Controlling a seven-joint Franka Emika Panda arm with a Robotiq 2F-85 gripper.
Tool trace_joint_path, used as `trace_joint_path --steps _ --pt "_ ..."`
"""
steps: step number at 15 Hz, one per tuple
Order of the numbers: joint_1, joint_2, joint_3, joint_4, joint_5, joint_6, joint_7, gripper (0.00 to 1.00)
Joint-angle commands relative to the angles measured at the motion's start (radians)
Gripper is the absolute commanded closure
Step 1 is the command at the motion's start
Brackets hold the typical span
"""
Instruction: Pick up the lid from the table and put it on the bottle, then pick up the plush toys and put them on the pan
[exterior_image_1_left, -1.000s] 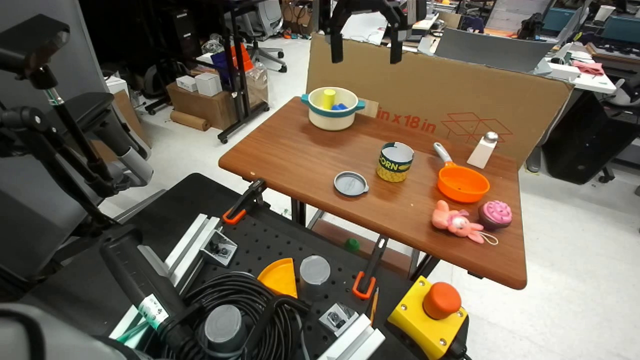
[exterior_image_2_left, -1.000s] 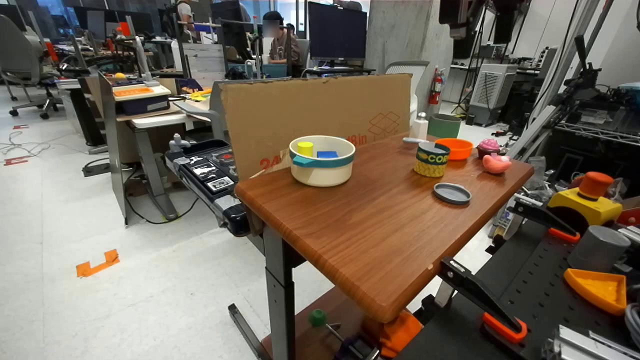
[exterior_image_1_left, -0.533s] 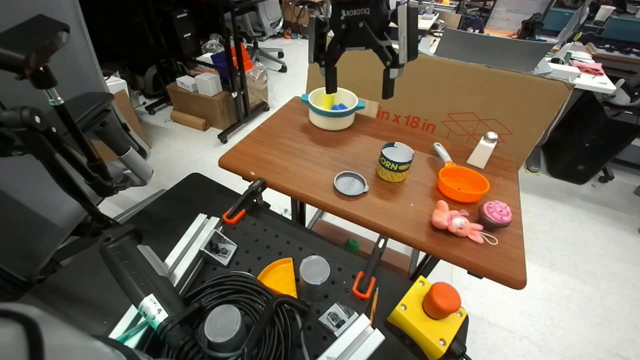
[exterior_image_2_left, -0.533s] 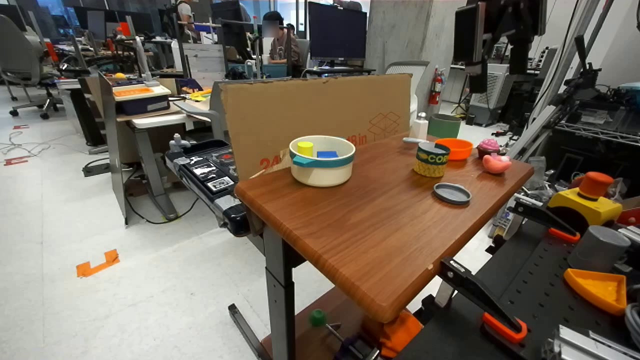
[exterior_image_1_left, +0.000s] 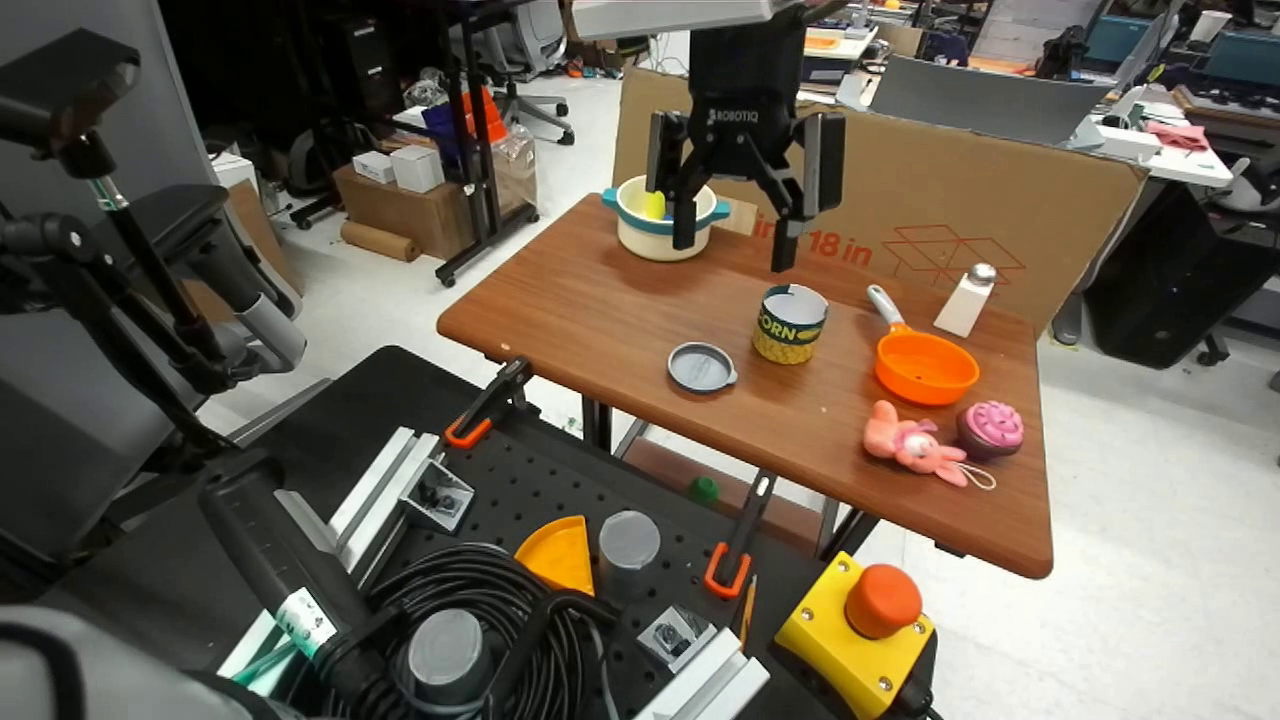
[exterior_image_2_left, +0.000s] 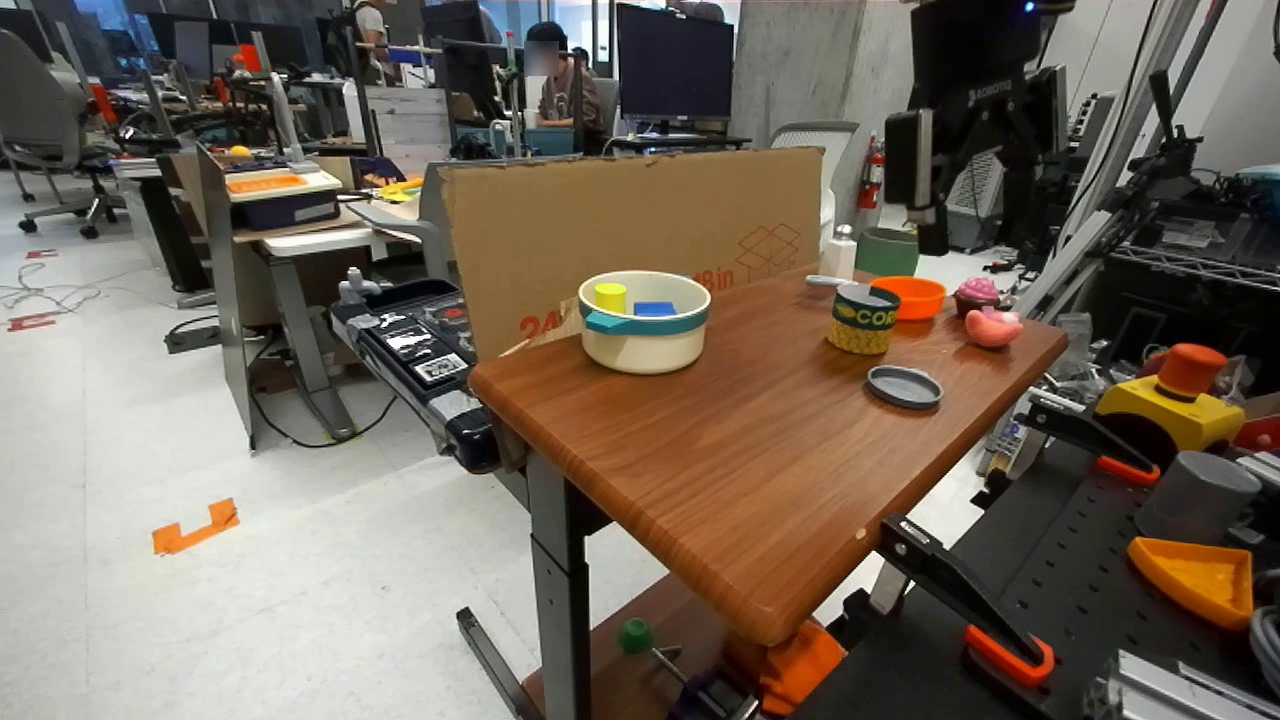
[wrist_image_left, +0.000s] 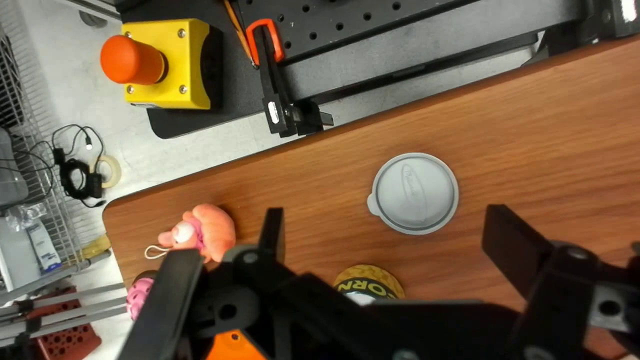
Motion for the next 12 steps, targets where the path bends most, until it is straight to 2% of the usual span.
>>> trace_joint_path --steps 1,6,12 --pt "0.009 0.062 -0.018 0.028 -0.034 0.067 0.063 0.00" --pt "0.021 0.096 -0.029 0.016 -0.051 0.194 0.072 0.00" --pt "0.031 0.109 -0.034 0.005 -0.062 0.227 0.068 0.00"
